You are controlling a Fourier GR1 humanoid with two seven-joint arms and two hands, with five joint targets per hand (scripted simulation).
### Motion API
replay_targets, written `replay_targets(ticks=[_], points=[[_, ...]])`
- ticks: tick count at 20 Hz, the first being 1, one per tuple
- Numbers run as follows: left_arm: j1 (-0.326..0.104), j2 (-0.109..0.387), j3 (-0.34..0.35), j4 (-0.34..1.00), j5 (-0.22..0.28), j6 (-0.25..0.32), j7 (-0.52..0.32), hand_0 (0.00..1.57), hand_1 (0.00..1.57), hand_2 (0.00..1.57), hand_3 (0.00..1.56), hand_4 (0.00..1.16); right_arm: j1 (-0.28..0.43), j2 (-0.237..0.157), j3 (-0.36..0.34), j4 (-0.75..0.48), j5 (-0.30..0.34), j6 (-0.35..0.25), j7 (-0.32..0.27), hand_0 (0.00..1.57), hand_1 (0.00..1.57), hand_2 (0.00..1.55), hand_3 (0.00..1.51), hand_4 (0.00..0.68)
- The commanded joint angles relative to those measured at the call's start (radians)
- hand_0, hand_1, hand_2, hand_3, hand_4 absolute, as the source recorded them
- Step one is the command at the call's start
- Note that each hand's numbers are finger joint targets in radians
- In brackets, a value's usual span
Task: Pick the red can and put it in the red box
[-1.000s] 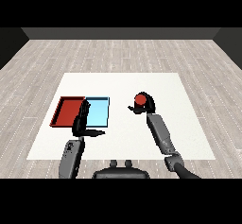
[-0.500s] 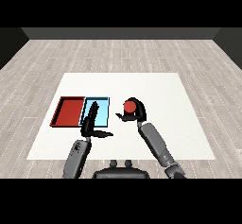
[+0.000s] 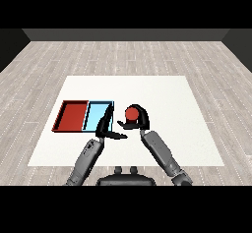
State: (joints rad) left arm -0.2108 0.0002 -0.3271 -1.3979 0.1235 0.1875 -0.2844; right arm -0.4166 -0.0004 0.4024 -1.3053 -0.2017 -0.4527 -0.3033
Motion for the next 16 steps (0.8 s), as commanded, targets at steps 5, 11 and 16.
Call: replay_targets(ticks=[5,11,16], points=[[0.032,0.0,-0.054,0.071,0.048,-0.014,-0.044,0.0,0.0,0.0,0.0,0.0,-0.082,0.0,0.011,0.055,-0.017,-0.026,0.013,1.46,1.46,1.45,1.38,0.634],[-0.003,0.0,-0.074,0.135,0.088,-0.006,-0.069,0.0,0.0,0.0,0.0,0.0,-0.064,0.0,0.126,-0.028,-0.042,-0.129,0.049,1.45,1.45,1.43,1.38,0.637],[-0.082,0.0,-0.135,0.136,0.137,0.088,-0.025,0.0,0.0,0.0,0.0,0.0,-0.06,0.0,0.056,0.001,-0.052,-0.056,0.03,1.44,1.44,1.44,1.38,0.63]])
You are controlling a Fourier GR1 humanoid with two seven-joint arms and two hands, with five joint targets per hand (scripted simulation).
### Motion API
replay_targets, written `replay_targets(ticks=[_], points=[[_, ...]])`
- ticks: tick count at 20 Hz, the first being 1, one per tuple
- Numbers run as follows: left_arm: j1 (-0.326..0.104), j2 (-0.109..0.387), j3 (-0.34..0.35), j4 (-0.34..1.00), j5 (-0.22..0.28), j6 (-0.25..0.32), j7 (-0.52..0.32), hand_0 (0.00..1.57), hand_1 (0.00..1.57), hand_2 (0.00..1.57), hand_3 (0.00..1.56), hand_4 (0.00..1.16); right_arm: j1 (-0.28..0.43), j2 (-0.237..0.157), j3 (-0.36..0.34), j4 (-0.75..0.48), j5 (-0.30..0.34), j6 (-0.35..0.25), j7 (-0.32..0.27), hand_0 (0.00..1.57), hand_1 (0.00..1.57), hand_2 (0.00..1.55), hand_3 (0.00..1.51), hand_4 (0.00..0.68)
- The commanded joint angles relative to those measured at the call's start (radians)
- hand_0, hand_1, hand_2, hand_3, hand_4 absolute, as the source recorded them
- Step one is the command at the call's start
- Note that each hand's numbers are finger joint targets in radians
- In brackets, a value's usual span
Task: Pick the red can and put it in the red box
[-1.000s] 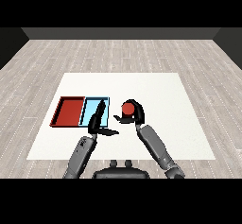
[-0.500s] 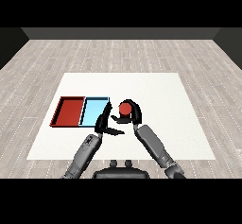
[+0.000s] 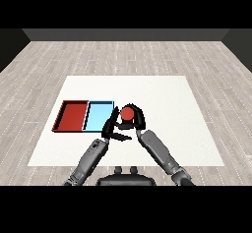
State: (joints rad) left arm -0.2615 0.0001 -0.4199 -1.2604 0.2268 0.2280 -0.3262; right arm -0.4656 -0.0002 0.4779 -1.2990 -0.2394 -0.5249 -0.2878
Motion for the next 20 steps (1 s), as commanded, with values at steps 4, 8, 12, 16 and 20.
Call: replay_targets(ticks=[4,8,12,16,20], points=[[-0.036,0.0,-0.01,0.121,0.067,-0.014,-0.102,0.0,0.0,0.0,0.0,0.0,0.026,0.0,0.047,-0.009,-0.03,0.003,-0.044,1.45,1.45,1.43,1.37,0.625],[-0.081,0.0,-0.109,0.077,0.131,0.066,-0.04,0.0,0.0,0.0,0.0,0.0,-0.043,0.0,0.088,0.008,-0.08,-0.06,-0.004,1.48,1.48,1.44,1.37,0.62],[-0.032,0.013,0.033,0.045,0.043,-0.091,-0.019,0.0,0.0,0.0,0.0,0.0,-0.037,0.0,0.086,0.03,-0.1,-0.032,-0.055,1.5,1.5,1.45,1.38,0.618],[-0.032,0.0,-0.074,-0.008,0.045,0.023,-0.001,0.0,0.0,0.0,0.0,0.0,-0.092,0.0,0.121,0.028,-0.098,-0.079,-0.01,1.48,1.48,1.46,1.37,0.632],[-0.051,0.001,-0.12,0.004,0.048,0.129,-0.023,0.0,0.0,0.0,0.0,0.29,-0.03,0.0,0.078,0.054,-0.081,0.005,-0.073,1.49,1.49,1.46,1.37,0.642]])
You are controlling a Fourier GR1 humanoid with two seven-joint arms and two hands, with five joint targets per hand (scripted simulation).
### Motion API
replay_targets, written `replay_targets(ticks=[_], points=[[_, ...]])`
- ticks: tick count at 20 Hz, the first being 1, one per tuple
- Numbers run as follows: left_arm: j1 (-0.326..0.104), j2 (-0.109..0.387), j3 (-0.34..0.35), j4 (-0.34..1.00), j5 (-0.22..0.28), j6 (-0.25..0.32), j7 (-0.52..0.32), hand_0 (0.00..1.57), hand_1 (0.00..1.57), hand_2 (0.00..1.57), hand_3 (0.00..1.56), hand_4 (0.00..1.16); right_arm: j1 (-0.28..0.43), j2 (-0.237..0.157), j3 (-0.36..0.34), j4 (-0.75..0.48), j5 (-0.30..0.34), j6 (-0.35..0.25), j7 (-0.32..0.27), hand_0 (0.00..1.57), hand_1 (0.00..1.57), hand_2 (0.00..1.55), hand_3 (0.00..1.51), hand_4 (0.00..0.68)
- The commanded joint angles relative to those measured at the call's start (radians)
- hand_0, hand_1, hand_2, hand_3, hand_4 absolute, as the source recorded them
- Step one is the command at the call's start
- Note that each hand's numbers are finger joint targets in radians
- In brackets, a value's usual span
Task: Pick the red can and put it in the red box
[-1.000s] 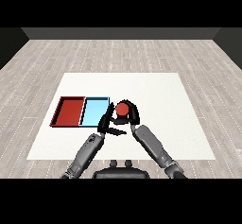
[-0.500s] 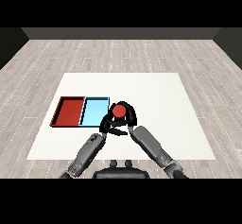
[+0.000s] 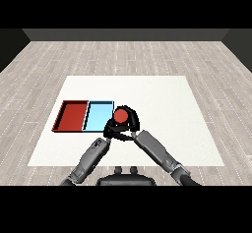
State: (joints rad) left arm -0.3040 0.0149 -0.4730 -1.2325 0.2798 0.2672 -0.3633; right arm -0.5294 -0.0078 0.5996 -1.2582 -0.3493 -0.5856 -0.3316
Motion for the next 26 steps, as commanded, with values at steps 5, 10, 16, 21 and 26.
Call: replay_targets(ticks=[5,10,16,21,26], points=[[-0.009,-0.014,-0.019,0.017,0.06,0.246,0.032,1.33,1.33,1.41,1.36,0.95,0.058,0.008,0.057,0.005,0.002,-0.002,-0.051,1.41,1.41,1.45,1.37,0.627],[-0.014,-0.001,-0.042,-0.055,-0.036,0.305,0.183,1.51,1.51,1.47,1.39,0.88,-0.011,0.007,0.077,0.008,-0.065,-0.04,-0.039,1.55,1.55,1.47,1.38,0.614],[-0.118,-0.014,-0.067,0.052,0.035,0.44,0.077,1.57,1.57,1.51,1.4,1.02,-0.055,0.007,0.048,0.001,-0.044,-0.048,0.031,1.45,1.45,1.44,1.38,0.615],[-0.035,-0.014,-0.001,0.043,-0.028,0.353,0.02,1.57,1.57,1.53,1.44,1.04,-0.009,0.007,0.071,-0.054,-0.136,-0.048,-0.029,1.42,1.42,1.41,1.36,0.474],[-0.084,-0.014,-0.007,0.045,-0.016,0.391,0.046,1.57,1.57,1.53,1.45,1.12,0.012,0.007,0.041,-0.033,0.037,-0.006,0.045,0.0,0.0,0.0,0.0,0.0]])
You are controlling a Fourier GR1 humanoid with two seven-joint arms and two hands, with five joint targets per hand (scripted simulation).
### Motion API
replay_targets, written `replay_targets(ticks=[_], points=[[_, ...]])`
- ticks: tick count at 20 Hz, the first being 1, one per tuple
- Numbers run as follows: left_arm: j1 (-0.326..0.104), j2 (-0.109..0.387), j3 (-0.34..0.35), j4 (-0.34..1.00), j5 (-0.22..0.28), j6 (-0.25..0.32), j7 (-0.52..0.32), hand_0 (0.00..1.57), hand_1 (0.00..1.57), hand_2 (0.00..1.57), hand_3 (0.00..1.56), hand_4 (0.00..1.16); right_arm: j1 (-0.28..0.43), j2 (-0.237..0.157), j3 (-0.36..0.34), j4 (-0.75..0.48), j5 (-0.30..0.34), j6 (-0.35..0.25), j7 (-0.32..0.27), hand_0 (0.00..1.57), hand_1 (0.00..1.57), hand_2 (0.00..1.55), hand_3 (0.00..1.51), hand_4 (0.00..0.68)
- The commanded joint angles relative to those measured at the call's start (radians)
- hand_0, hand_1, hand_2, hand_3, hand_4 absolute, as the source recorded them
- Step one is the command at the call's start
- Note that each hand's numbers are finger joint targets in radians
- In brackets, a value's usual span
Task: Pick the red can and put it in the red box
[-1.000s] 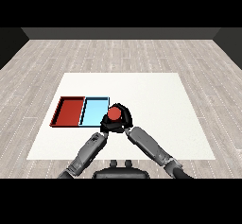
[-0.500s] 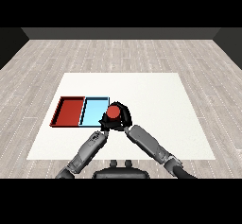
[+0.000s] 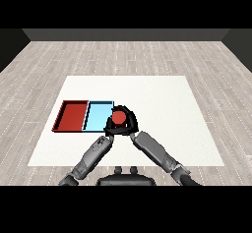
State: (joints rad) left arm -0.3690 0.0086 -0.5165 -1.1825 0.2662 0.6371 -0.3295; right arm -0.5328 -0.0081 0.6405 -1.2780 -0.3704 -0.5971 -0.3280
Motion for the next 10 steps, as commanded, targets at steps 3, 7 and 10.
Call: replay_targets(ticks=[3,7,10], points=[[0.015,0.01,0.079,-0.042,-0.024,-0.02,0.009,1.57,1.57,1.53,1.45,1.12,0.024,0.008,-0.008,-0.024,0.072,0.015,0.051,0.0,0.0,0.0,0.0,0.0],[-0.007,-0.008,0.028,-0.009,-0.034,0.036,0.007,1.57,1.57,1.56,1.48,1.13,0.062,-0.017,-0.047,-0.103,0.096,0.052,0.091,0.0,0.0,0.0,0.0,0.0],[0.011,-0.008,0.049,-0.013,-0.038,0.001,0.046,1.57,1.57,1.57,1.5,1.14,-0.008,0.008,-0.089,0.056,0.044,0.069,0.0,0.0,0.0,0.0,0.0,0.0]])
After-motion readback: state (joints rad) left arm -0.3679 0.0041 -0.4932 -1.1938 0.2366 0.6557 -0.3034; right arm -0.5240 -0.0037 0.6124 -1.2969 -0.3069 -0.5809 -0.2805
